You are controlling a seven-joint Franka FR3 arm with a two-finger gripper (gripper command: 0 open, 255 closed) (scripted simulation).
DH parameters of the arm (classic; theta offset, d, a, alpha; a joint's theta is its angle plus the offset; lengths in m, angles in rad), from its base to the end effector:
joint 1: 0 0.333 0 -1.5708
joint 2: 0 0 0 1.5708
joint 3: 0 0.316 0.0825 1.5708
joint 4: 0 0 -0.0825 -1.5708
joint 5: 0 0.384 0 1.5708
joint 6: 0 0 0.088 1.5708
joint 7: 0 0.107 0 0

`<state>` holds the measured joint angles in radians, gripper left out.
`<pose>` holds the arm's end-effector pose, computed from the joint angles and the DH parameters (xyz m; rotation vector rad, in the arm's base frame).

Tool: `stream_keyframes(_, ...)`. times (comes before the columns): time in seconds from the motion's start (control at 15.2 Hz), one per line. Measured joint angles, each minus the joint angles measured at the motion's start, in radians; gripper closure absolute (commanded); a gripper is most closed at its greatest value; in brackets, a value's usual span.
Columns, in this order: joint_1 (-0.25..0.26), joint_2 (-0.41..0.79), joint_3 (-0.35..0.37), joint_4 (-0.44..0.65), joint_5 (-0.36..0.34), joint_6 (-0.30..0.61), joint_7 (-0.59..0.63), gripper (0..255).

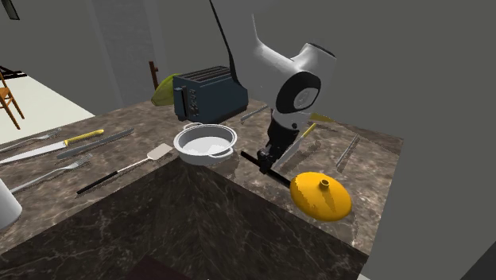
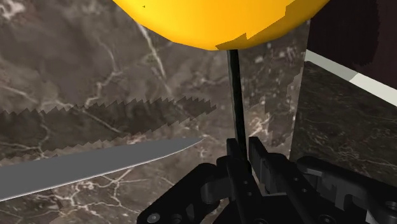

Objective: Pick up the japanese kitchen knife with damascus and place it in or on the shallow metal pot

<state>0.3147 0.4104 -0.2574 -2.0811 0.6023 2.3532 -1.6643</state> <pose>0.5740 0.0415 0.2242 -2.2881 -1.7091 -0.2060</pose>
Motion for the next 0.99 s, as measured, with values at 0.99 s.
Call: stream_keyframes(0.99,0.025,-0.141,-0.041,0.012,-0.103,-0.127,0.103,255)
